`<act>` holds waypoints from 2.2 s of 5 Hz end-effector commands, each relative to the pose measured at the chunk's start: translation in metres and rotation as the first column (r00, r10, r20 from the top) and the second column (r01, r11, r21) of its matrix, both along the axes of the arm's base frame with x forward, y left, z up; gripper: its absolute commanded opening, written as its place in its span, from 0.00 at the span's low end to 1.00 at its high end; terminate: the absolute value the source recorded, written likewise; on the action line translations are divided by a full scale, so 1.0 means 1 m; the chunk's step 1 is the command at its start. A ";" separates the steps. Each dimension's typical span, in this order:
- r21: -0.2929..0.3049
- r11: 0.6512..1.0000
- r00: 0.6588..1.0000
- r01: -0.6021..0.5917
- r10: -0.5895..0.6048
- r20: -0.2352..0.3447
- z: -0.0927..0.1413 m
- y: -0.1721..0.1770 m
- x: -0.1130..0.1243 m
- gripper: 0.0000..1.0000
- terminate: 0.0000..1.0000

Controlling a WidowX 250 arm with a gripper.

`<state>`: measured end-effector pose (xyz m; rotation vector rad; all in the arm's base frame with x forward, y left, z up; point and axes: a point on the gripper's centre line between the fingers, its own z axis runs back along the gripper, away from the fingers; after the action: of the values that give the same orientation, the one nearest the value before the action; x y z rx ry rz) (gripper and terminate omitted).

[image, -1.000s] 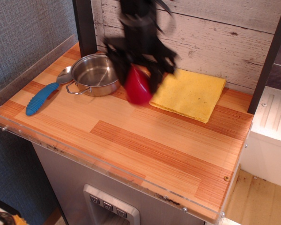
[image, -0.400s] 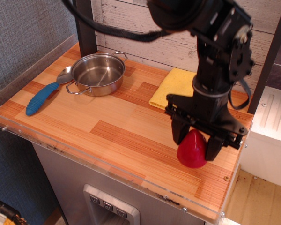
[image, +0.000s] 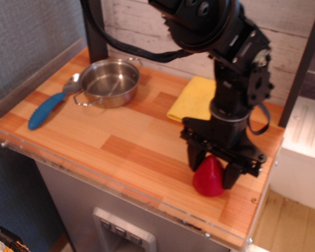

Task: Hold the pear from inside the pan which is top left side of the table and place it on right edge of the table.

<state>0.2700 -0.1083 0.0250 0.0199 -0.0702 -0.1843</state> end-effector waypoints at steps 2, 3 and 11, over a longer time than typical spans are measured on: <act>-0.035 0.999 0.998 0.005 -0.003 0.066 0.033 0.021 -0.011 1.00 0.00; -0.094 0.995 0.986 -0.034 0.049 0.161 0.077 0.035 -0.004 1.00 0.00; 0.007 0.987 0.987 -0.162 0.162 0.000 0.070 0.122 0.004 1.00 0.00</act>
<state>0.2824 0.0042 0.0824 0.0296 -0.0291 -0.0256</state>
